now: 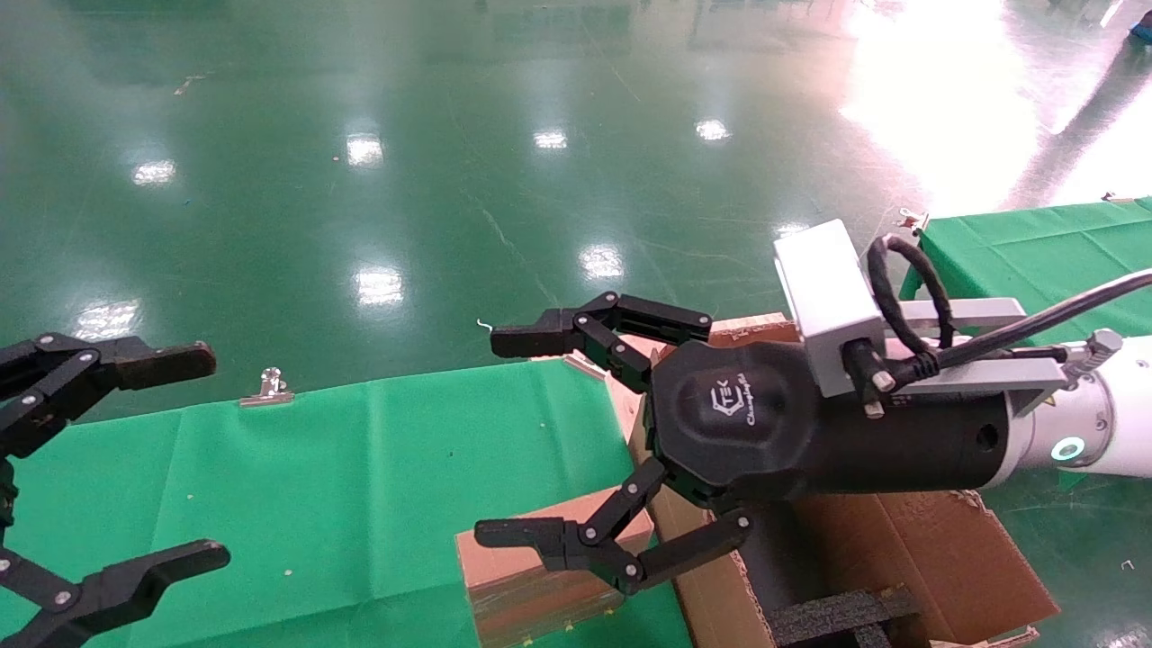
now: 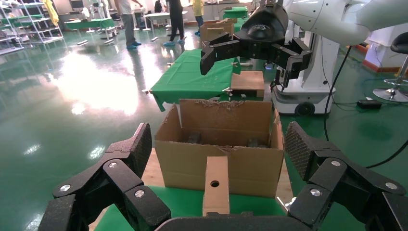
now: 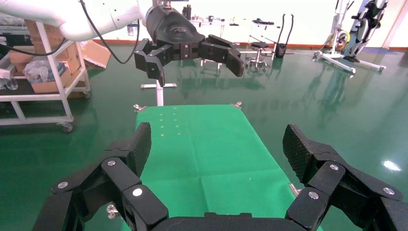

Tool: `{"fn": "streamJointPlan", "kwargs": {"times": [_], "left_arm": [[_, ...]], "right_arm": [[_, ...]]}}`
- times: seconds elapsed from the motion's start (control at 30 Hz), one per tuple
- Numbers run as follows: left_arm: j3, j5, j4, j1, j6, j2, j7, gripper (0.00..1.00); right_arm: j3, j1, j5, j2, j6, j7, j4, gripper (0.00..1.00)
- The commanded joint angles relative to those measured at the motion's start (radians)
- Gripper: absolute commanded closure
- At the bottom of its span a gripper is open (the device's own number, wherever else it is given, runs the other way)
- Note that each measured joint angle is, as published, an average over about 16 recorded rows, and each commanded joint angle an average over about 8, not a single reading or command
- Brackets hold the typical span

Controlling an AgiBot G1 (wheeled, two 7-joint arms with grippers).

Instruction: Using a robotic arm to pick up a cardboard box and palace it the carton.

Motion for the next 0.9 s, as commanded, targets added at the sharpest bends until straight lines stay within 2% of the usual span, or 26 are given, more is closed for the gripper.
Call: {"fn": "streamJointPlan", "kwargs": {"times": [0.03,0.37,0.4,0.63,0.67,0.9], "left_arm": [[0.0,0.0,0.0,0.0,0.0,0.0,0.0,0.0],[0.0,0.0,0.0,0.0,0.0,0.0,0.0,0.0],[0.0,0.0,0.0,0.0,0.0,0.0,0.0,0.04],[0.0,0.0,0.0,0.0,0.0,0.0,0.0,0.89],[0.0,0.0,0.0,0.0,0.0,0.0,0.0,0.98],[0.0,0.0,0.0,0.0,0.0,0.0,0.0,1.0]], "right_arm": [[0.0,0.0,0.0,0.0,0.0,0.0,0.0,0.0],[0.0,0.0,0.0,0.0,0.0,0.0,0.0,0.0],[0.0,0.0,0.0,0.0,0.0,0.0,0.0,0.0],[0.0,0.0,0.0,0.0,0.0,0.0,0.0,0.0],[0.0,0.0,0.0,0.0,0.0,0.0,0.0,0.0],[-0.001,0.001,-0.004,0.001,-0.001,0.0,0.0,0.0]]}}
